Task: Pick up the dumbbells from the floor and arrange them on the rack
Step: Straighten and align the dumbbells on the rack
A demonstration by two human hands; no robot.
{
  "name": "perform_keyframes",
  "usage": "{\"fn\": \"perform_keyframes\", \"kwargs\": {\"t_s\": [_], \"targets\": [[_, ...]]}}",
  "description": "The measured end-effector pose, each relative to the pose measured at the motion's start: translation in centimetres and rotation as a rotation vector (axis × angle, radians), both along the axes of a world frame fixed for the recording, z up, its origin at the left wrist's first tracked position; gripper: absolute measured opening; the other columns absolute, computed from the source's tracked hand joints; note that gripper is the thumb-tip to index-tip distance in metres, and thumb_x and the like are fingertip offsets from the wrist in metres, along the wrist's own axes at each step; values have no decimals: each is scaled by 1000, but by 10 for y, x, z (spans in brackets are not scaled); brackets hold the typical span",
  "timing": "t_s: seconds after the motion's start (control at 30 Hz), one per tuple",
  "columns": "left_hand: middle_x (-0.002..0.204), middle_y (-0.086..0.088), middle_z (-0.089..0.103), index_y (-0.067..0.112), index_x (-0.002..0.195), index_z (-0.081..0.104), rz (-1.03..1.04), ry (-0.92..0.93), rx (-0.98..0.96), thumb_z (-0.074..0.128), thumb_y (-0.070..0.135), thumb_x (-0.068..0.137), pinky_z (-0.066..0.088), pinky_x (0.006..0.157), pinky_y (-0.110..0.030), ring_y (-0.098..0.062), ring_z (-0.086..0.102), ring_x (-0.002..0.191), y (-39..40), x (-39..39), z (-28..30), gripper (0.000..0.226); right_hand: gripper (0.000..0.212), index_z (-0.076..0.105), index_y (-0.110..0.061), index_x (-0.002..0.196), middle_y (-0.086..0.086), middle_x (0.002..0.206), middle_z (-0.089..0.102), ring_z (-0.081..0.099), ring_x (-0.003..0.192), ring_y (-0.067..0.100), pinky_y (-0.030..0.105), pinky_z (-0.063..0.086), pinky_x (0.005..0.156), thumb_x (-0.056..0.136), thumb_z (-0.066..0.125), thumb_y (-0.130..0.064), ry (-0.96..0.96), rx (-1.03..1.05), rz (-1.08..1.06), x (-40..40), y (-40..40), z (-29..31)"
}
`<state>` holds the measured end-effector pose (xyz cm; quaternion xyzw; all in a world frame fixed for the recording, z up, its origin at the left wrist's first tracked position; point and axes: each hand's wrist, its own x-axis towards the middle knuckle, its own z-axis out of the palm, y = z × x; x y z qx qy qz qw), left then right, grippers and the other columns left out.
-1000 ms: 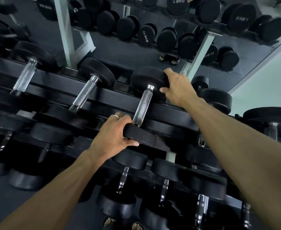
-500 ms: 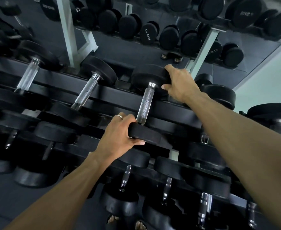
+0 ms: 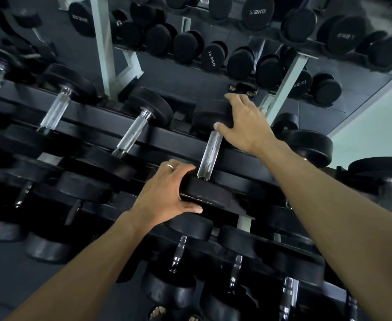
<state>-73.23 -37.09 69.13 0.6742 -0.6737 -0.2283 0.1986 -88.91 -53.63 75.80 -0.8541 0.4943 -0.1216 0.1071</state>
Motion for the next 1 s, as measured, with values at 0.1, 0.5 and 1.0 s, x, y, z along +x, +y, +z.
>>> {"fn": "perform_keyframes", "kwargs": {"t_s": [0.1, 0.5, 1.0], "targets": [[135, 8, 35, 32, 136, 39, 3, -34, 0, 81, 57, 57, 43, 99, -34, -8, 34, 127, 6, 24, 11, 94, 73, 31, -13, 148, 8, 150, 37, 37, 137, 28, 39, 37, 106, 89, 64, -39, -23, -26, 72, 22, 12, 7], [135, 7, 39, 32, 134, 41, 4, -84, -19, 77, 62, 59, 36, 103, -32, -11, 29, 132, -3, 172, 10, 89, 84, 21, -11, 153, 9, 154, 32, 37, 139, 29, 38, 36, 110, 89, 68, -38, 14, 107, 74, 148, 29, -15], [99, 13, 52, 26, 107, 55, -89, 38, -53, 85, 38, 63, 46, 81, -26, -8, 53, 88, -16, 219, -28, 54, 43, 43, -10, 131, 11, 115, 57, 55, 104, 31, 39, 45, 84, 94, 63, -17, -14, 165, -200, 183, -1, -36]]}}
